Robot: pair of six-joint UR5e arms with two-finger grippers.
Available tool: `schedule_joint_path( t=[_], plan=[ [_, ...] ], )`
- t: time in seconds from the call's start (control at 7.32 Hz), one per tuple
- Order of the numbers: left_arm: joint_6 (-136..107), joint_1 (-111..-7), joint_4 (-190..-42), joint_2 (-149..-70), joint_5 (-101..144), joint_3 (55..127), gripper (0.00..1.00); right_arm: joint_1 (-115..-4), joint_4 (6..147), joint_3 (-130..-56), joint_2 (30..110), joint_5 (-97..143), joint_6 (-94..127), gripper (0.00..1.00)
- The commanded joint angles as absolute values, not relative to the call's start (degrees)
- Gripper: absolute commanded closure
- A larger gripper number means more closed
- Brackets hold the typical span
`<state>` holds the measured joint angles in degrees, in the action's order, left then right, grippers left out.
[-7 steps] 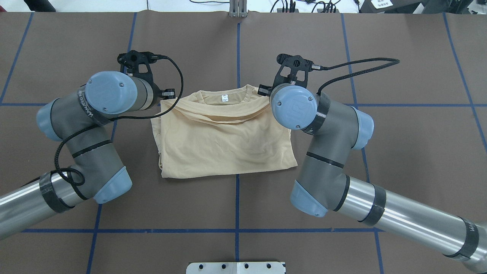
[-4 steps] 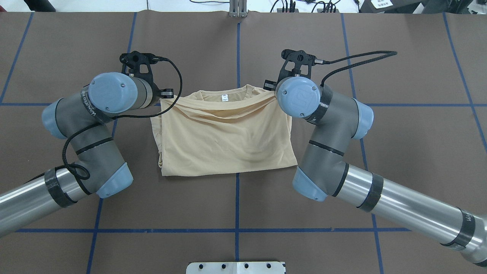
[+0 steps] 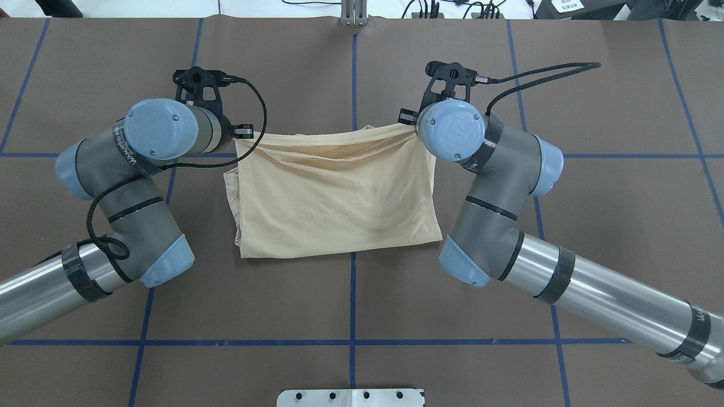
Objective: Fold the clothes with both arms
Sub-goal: 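Open both grippers and raise them away from the folded shirt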
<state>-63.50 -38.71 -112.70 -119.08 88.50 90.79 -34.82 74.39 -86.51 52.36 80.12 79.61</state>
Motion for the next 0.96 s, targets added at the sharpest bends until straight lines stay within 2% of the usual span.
schedule_joint_path(
  t=[0.0, 0.41, 0.68, 0.82],
  plan=[
    [-62.0, -38.8, -112.7, -118.7, 88.6, 91.7, 0.0, -34.9, 74.4, -86.2, 52.3, 80.3, 77.6, 0.0],
    [-62.1, -38.7, -112.8, -114.2, 95.5, 100.6, 0.0, -39.4, 74.2, -89.4, 54.2, 92.2, 68.9, 0.0],
    [-63.5, -34.1, -112.9, -109.1, 97.8, 106.2, 0.0, -42.8, 74.2, -98.2, 62.0, 98.7, 63.4, 0.0],
    [-68.0, -30.4, -112.9, -107.8, 97.4, 106.7, 0.0, -44.8, 74.2, -101.1, 65.6, 101.8, 61.0, 0.0]
  ],
)
